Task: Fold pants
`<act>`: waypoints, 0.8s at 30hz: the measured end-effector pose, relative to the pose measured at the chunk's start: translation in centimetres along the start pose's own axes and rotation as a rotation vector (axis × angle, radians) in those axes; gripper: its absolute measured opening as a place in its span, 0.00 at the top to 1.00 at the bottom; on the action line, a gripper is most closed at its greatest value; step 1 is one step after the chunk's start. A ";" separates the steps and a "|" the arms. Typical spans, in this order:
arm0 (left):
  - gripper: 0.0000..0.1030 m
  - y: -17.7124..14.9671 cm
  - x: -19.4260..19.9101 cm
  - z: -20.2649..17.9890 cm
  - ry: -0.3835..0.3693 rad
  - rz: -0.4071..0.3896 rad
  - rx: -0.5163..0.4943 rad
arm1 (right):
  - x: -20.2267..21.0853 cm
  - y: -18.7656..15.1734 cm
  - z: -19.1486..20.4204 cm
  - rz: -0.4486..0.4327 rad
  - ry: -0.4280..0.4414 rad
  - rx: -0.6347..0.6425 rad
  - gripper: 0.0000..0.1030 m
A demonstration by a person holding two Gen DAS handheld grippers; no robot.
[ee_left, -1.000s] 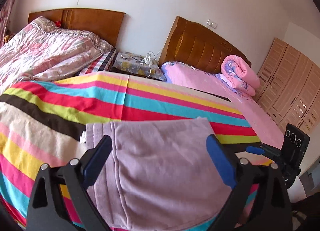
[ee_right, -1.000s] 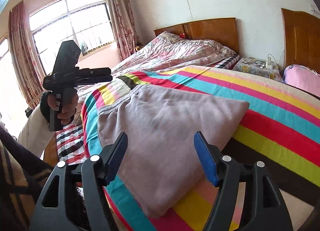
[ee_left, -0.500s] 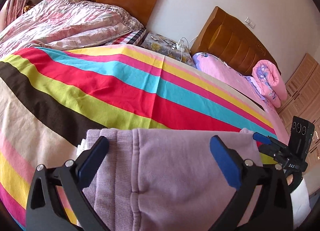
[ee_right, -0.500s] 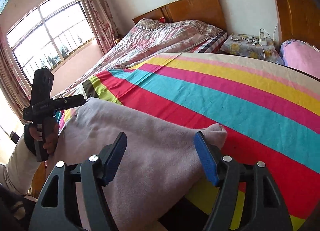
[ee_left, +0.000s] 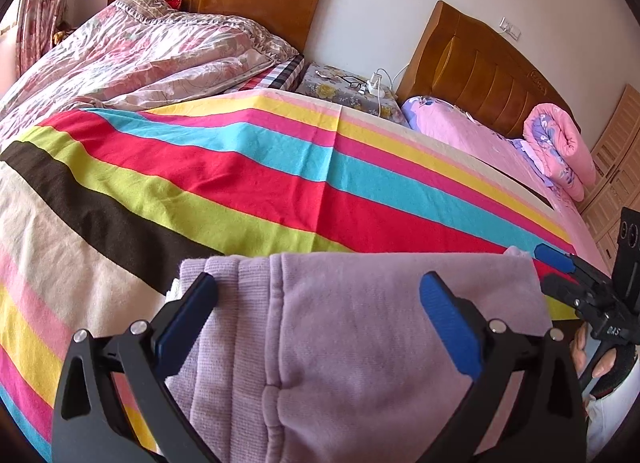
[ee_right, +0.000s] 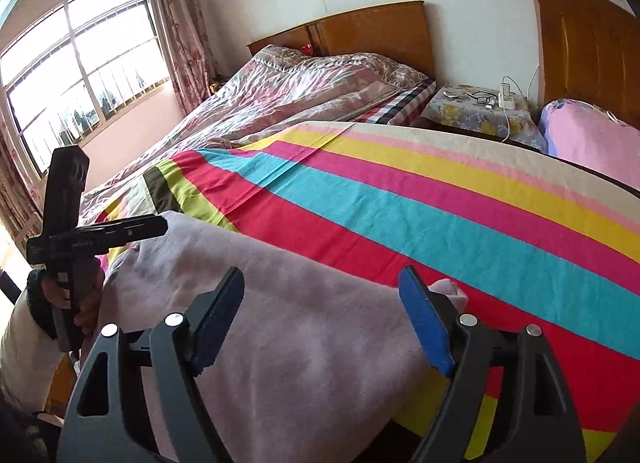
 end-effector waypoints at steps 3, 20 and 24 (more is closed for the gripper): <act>0.01 -0.2 -0.3 -0.2 0.069 0.012 -0.039 | -1.9 -2.1 0.9 0.118 -0.098 0.099 0.16; 0.01 -0.3 0.0 -0.1 0.094 -0.002 -0.050 | 2.0 -5.5 7.6 0.090 -0.108 0.076 0.15; 0.02 -0.1 1.4 -0.2 0.088 -0.047 -0.047 | 0.6 -7.3 7.9 0.138 -0.151 0.114 0.13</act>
Point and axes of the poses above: each gripper's, at about its wrist camera, not at the fingertips, and x roughly against the way its jaws point, z to its left, y to its top, the point moved 8 cm from there along -x, roughly the way its jaws point, and after that the axes turned 1 degree about z, right-handed, at the moved point
